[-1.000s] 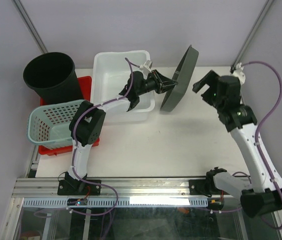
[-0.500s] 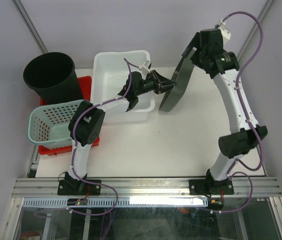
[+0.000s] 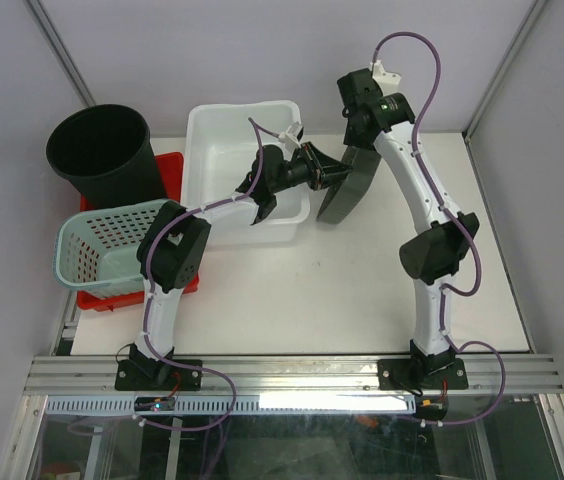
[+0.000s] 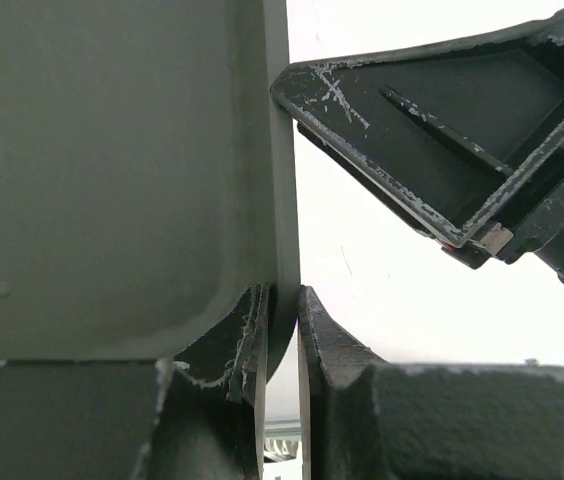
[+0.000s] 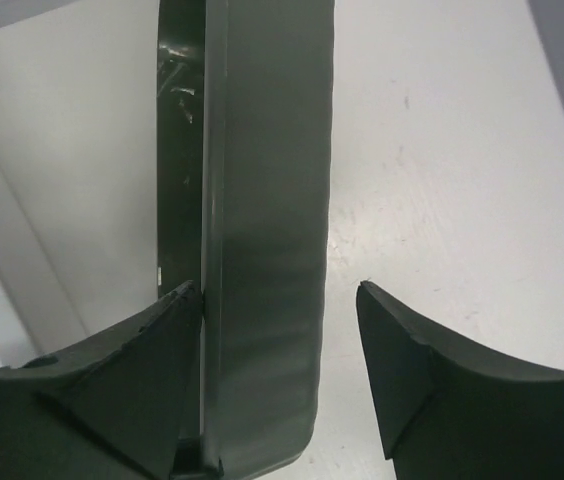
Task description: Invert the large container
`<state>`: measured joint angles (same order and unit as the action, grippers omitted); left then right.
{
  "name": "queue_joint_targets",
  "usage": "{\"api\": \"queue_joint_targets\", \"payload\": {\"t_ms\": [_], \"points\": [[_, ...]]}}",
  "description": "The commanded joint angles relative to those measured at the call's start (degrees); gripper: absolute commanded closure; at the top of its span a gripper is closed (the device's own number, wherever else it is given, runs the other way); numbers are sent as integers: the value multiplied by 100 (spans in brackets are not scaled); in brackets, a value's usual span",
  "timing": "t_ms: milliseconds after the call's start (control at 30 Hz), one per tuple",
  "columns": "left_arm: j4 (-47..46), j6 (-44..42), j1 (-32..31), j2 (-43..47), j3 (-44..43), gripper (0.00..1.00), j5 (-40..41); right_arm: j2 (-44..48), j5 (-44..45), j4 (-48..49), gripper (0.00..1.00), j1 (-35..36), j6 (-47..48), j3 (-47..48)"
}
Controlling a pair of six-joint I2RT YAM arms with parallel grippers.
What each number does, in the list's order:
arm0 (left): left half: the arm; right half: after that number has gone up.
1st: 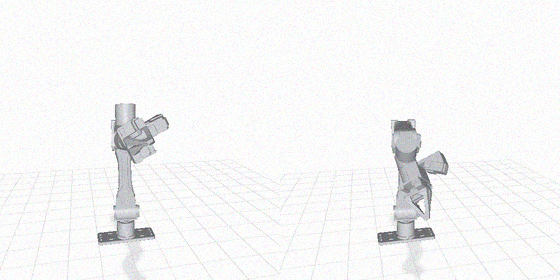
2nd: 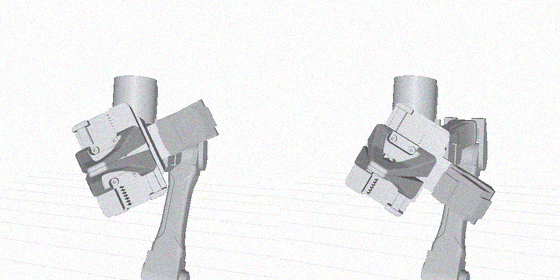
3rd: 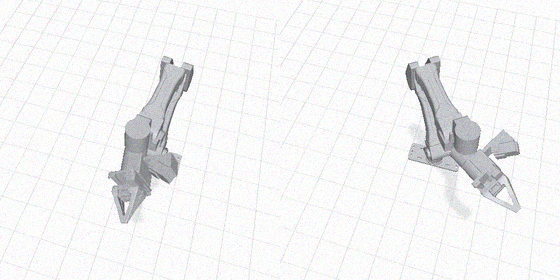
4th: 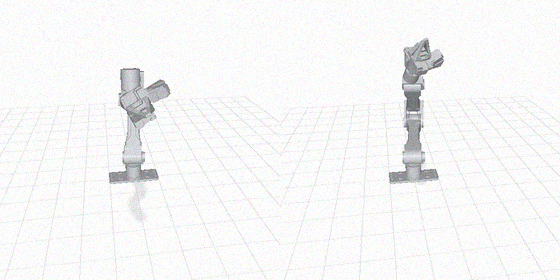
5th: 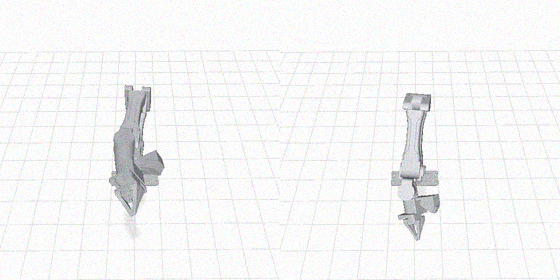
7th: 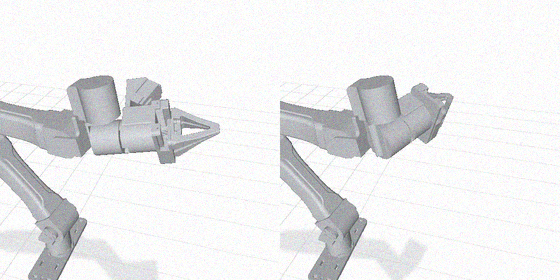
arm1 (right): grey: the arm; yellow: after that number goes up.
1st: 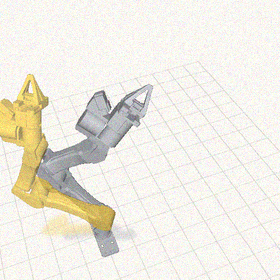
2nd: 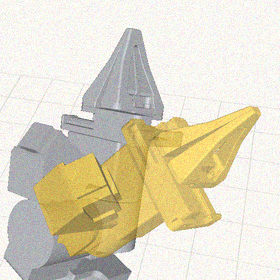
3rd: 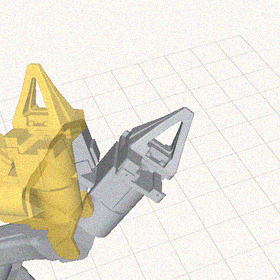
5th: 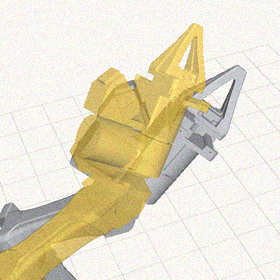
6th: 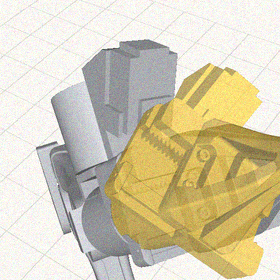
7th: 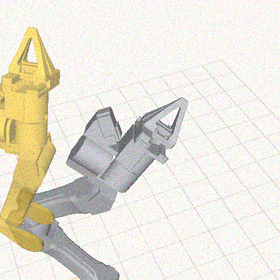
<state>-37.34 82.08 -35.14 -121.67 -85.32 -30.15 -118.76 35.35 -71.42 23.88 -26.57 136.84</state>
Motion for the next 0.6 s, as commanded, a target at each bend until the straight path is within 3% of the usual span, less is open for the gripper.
{"api": "queue_joint_targets", "payload": {"t_ms": [0,100,433,567], "points": [[663,97,79,-120,295,100,-109,-5,646,-178,37,38,255,221],[636,106,71,-116,326,100,-137,-138,642,-241,42,38,340,279],[584,80,30,-57,411,100,-162,-334,623,-331,42,30,375,187],[570,80,12,-26,436,100,-108,-476,727,-391,59,30,434,324]]}}
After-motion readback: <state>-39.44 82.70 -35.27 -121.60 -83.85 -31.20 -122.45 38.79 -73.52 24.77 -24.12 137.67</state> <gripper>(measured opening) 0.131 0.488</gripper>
